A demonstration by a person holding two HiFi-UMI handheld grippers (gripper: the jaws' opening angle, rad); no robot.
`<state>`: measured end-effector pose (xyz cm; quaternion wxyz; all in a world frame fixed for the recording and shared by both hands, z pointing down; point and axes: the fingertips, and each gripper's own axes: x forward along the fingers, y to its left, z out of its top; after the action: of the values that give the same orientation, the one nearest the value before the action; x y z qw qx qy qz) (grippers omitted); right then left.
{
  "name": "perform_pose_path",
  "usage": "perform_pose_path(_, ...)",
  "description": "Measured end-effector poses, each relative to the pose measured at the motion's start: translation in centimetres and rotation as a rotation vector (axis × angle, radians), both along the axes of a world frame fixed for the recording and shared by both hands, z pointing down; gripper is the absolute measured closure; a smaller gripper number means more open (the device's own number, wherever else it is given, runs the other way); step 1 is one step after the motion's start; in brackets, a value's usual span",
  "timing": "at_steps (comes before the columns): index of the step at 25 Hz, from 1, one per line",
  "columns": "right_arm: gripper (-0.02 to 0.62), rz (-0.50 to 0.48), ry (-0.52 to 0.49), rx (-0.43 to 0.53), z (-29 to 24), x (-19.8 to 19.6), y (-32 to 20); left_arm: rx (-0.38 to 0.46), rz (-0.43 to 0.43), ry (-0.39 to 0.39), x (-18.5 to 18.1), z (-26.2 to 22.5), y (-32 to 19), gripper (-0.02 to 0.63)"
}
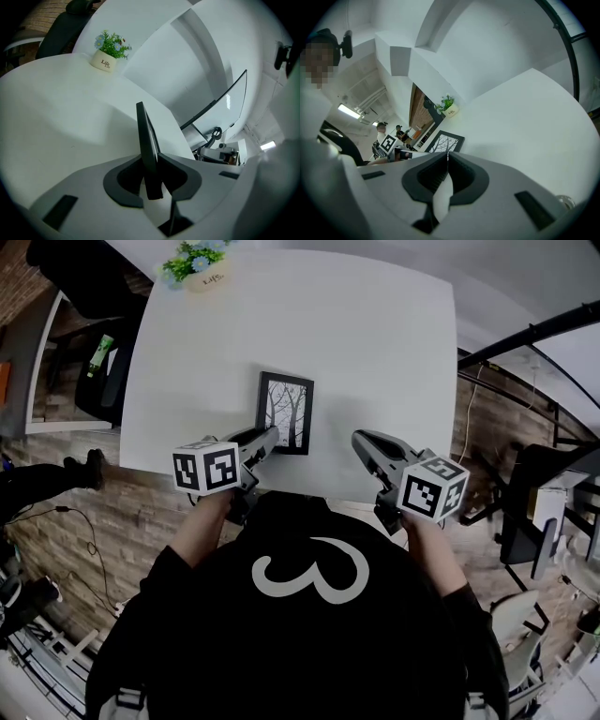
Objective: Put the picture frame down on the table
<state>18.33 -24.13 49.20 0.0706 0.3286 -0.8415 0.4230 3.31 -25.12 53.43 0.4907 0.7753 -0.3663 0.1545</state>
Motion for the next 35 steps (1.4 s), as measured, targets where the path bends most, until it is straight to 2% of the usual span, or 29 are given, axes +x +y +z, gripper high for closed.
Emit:
perform_pose_path(13,0.571,-0.014,-0.008,-0.004,0.1,0.1,-0.3,0.038,0.004,-0.114,-0.5,1.0,-0.3,0.482)
perform_pose_path(29,0.571,-0.037,-0.019,-0.008,-0.1,0.0,-1.0,0.023,0.000,-0.191,-1.0,2.1,-0.4,0.436)
perform_pose_path(35,0.571,-0.046,-0.022,-0.005,-0.2,-0.3,-1.2,0.030,0.024,-0.232,-1.1,2.5,0.0,0.433)
